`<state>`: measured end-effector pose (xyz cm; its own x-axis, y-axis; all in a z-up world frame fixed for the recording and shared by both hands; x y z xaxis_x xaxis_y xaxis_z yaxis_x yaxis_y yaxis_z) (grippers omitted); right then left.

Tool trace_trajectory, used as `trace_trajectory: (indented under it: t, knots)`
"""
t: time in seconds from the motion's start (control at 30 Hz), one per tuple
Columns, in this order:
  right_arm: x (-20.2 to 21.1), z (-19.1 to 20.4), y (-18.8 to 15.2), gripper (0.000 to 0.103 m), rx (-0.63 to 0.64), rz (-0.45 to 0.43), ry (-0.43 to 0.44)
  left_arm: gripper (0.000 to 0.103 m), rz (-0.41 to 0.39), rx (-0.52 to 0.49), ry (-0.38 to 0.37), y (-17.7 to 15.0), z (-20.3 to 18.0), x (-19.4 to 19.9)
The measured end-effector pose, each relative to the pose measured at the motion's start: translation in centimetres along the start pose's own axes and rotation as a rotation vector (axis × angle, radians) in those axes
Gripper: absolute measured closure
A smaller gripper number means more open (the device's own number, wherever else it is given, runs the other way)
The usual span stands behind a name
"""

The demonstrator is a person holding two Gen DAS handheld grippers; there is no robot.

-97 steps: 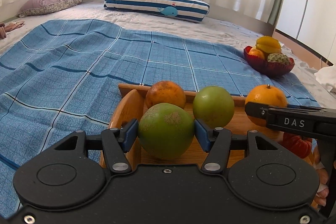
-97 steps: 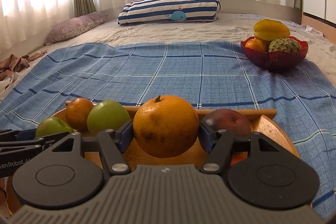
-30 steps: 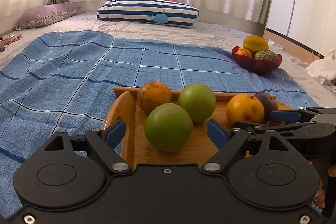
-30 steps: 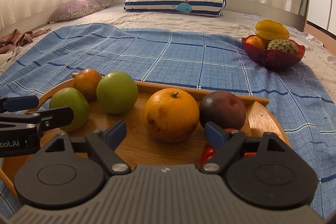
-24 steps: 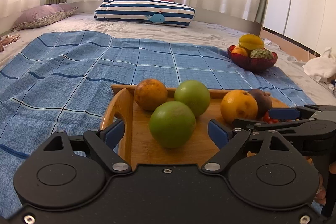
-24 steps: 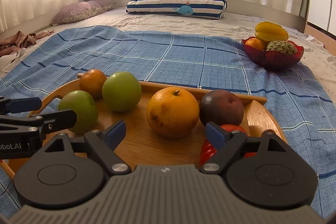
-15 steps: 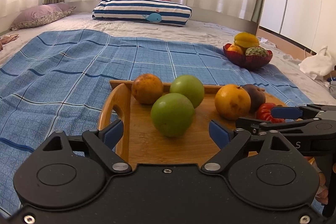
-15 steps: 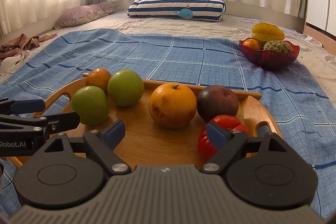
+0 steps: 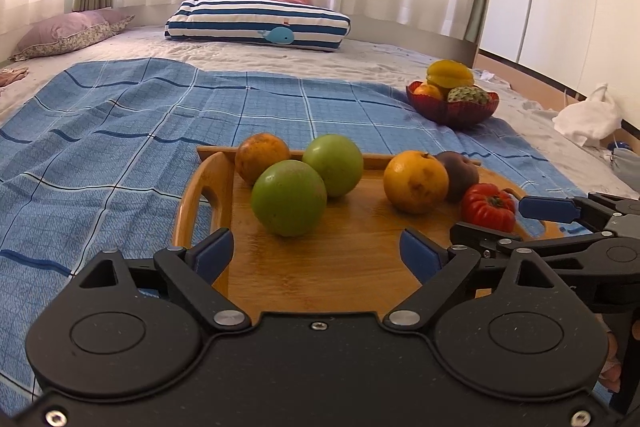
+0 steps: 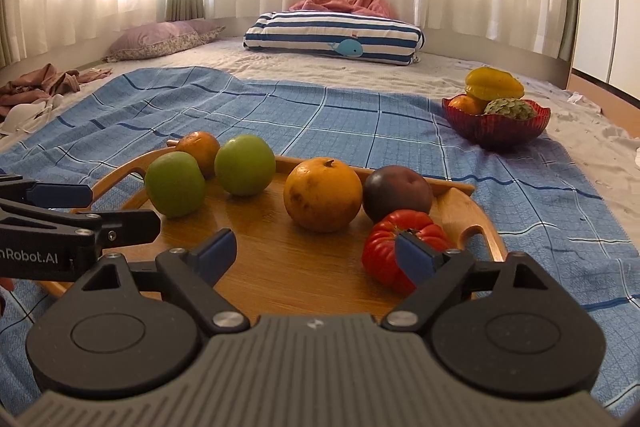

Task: Organize fruits
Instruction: 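Open both grippers and withdraw them from the tray, then move both grippers back off the tray toward the red dates on the blanket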

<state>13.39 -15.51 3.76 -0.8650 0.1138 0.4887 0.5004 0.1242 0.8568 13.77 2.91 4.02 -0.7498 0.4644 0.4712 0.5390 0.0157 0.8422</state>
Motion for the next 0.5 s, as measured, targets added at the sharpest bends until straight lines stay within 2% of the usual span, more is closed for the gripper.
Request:
trace_trajectory:
  t: [0.5]
  knots:
    - [2.8,-1.0,-2.3,0.007,-0.016,-0.032,-0.025,0.012,-0.001,-0.003,-0.021,-1.9,-2.2,2.2]
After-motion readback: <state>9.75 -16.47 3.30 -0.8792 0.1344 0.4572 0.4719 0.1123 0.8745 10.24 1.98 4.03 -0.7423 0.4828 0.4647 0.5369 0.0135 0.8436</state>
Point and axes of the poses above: each gripper's, at about its wrist camera, not at the fingertips, and x roughly against the way its jaws point, z to its left, y to its top, the point moved 2 cm from there along -x, roughly the way its jaws point, and after that the axes turned 15 degrees about -y, right-handed, at the moved point
